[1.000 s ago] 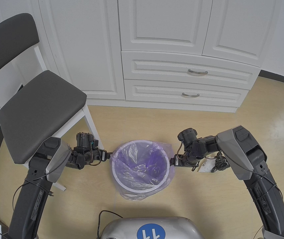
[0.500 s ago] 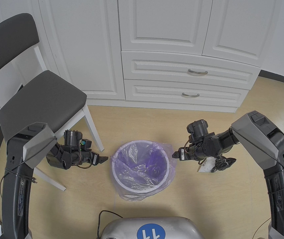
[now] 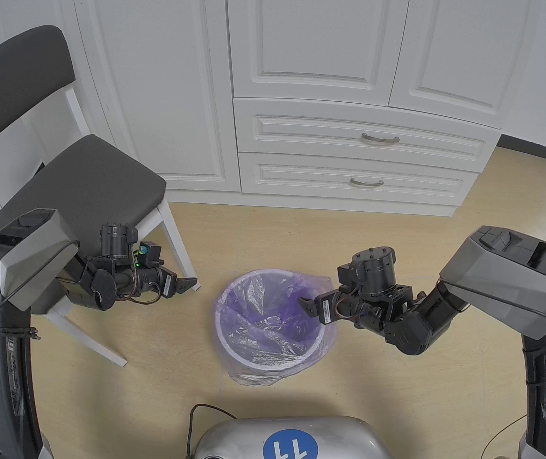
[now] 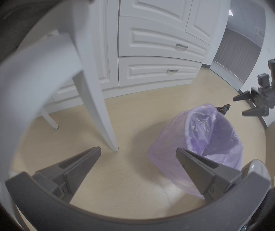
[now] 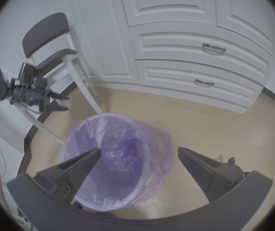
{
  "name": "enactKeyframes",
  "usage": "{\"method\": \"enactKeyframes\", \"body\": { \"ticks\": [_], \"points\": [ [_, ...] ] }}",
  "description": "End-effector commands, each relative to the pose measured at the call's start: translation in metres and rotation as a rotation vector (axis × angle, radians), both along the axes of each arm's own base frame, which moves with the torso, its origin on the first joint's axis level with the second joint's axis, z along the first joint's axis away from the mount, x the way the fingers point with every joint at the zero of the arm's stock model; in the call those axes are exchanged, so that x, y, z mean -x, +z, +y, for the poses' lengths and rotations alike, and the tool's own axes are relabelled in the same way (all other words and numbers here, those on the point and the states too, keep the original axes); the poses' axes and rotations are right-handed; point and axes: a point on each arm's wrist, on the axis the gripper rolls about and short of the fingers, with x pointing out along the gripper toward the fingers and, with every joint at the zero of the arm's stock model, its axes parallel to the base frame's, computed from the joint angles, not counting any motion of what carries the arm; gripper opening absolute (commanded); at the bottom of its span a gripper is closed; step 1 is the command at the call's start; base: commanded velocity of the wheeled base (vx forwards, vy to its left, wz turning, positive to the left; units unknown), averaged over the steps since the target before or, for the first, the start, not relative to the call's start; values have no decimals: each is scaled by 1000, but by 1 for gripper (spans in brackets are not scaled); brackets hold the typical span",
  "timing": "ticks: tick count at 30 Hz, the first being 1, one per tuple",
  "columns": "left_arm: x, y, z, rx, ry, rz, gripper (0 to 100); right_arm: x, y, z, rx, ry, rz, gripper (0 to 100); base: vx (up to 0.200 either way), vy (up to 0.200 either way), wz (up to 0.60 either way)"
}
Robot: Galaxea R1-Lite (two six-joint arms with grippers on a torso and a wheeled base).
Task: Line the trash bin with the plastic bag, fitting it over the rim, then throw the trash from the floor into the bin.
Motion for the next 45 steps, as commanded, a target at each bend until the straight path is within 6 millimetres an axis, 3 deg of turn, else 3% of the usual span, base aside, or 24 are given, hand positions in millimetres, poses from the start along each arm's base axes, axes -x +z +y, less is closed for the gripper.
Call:
{"method": "enactKeyframes", "body": {
  "ticks": [1, 4, 9, 23, 26, 27, 33, 45],
  "points": [
    [19, 32, -17, 8, -53, -42, 100, 22, 18, 29, 112, 104, 2, 100, 0, 0, 0],
    [27, 25, -34, 3, -97, -19, 100, 15, 27, 41, 159, 101, 9, 100, 0, 0, 0],
    [31, 23, -39, 12, -111, -35, 100, 21, 25, 49, 184, 113, 21, 100, 0, 0, 0],
    [90, 86, -63, 78, -233, -283, 100, 19, 31, 72, 358, 287, 163, 100, 0, 0, 0],
    [99, 103, -63, 97, -239, -391, 100, 13, 22, 81, 368, 300, 183, 100, 0, 0, 0],
    [103, 113, -60, 107, -231, -459, 100, 10, 9, 88, 377, 312, 205, 100, 0, 0, 0],
    [99, 124, -37, 108, -174, -557, 100, 8, -20, 102, 364, 344, 268, 100, 0, 0, 0],
    [91, 127, -27, 100, -144, -629, 100, 0, -29, 110, 317, 351, 290, 100, 0, 0, 0]
  ]
}}
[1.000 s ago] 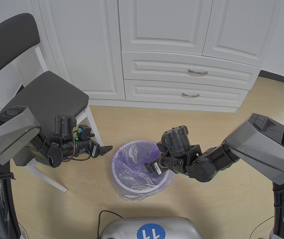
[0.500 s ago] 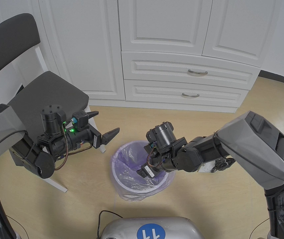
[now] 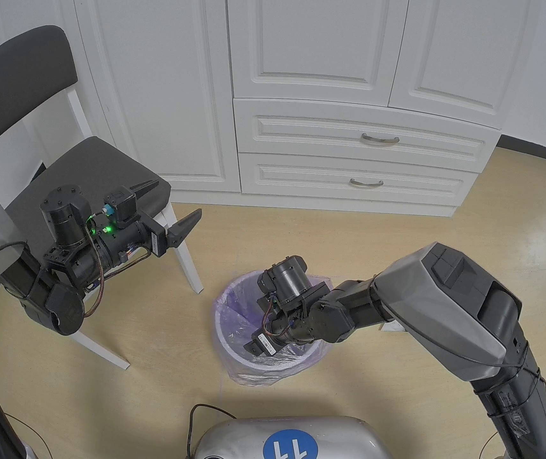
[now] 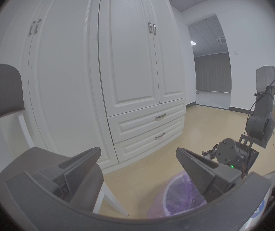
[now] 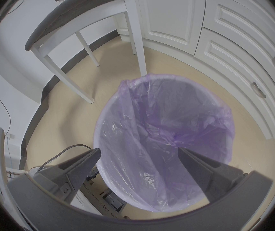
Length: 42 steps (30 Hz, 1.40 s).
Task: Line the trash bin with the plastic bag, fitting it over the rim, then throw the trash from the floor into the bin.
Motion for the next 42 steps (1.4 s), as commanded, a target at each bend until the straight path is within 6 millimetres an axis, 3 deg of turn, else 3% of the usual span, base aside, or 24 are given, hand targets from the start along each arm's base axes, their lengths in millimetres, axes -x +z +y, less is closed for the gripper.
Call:
{"method": "enactKeyframes", "body": {
  "ticks": [1, 17, 24, 32, 33, 42],
  "points": [
    [-3, -4, 1, -2, 6, -7, 100, -3, -12, 1, 11, -4, 17, 100, 0, 0, 0],
    [-3, -7, 0, -2, 4, -15, 100, -16, -13, -2, -189, 13, 171, 100, 0, 0, 0],
    [-5, -10, 0, -6, 3, -9, 100, -31, -22, -12, -204, -14, 177, 100, 0, 0, 0],
    [-10, -17, 0, -8, 6, 3, 100, -33, -19, -12, -212, -9, 173, 100, 0, 0, 0],
    [-10, -17, 0, -9, 6, 2, 100, -33, -20, -12, -212, -9, 173, 0, 0, 0, 0],
    [-11, -20, 0, -11, 6, 9, 100, -35, -11, -15, -218, -13, 156, 0, 0, 0, 0]
  ]
}}
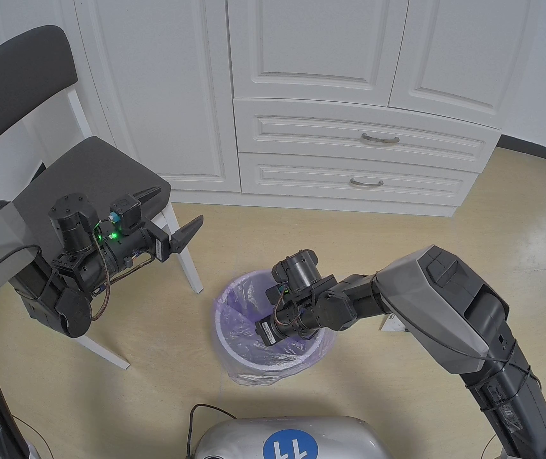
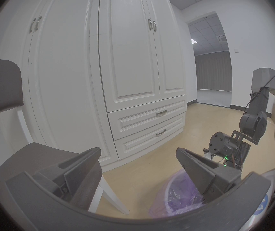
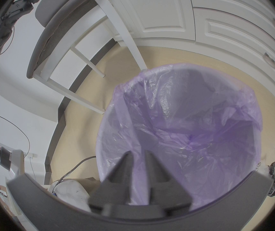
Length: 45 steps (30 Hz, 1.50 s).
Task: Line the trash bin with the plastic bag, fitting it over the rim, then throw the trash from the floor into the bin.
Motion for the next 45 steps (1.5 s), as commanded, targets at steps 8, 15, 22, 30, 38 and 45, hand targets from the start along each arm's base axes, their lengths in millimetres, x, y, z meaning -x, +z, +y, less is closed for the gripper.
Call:
{"method": "enactKeyframes", "body": {
  "ticks": [8, 15, 22, 30, 38, 45],
  "points": [
    [-5, -8, -2, -2, -2, 18, 100, 9, 13, 0, 26, 11, -30, 0, 0, 0, 0],
    [-6, -9, -4, -3, -8, 19, 100, 38, 8, 16, 85, 53, -80, 0, 0, 0, 0],
    [-7, -12, -5, -4, -8, 25, 100, 59, 2, 32, 80, 113, -105, 0, 0, 0, 0],
    [-8, -14, -6, -6, -9, 30, 100, 75, -8, 39, 111, 134, -99, 0, 0, 0, 0],
    [-8, -15, -7, -6, -12, 32, 100, 83, -20, 45, 122, 156, -93, 0, 0, 0, 0],
    [-8, -15, -7, -8, -14, 31, 100, 85, -24, 48, 135, 153, -97, 0, 0, 0, 0]
  ]
}}
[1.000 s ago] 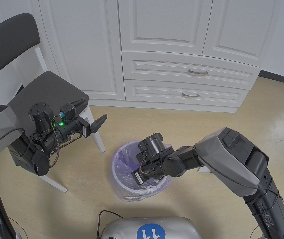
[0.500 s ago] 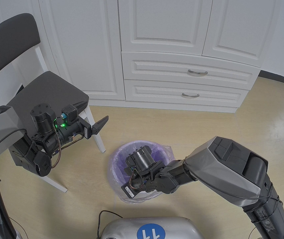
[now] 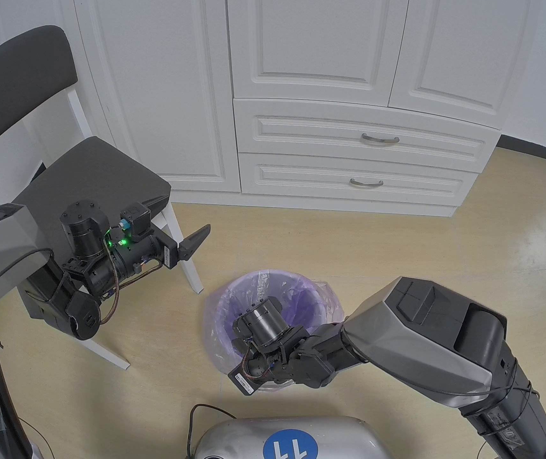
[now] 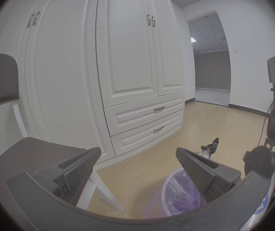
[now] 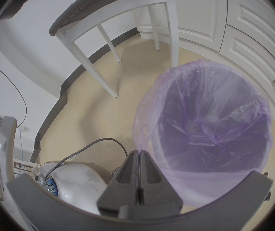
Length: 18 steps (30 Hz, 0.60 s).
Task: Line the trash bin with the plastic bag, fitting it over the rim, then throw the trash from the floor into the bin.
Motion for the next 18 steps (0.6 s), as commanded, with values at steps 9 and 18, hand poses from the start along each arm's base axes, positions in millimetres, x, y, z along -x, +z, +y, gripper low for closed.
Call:
{"method": "enactKeyframes", "body": {
  "ticks": [9, 18],
  "points": [
    [0, 0, 0, 0, 0, 0, 100, -5, -21, -1, 30, -21, 0, 0, 0, 0, 0],
    [-1, -2, 0, -2, 3, 4, 100, 2, 0, -1, 17, -6, -15, 100, 0, 0, 0]
  ]
}}
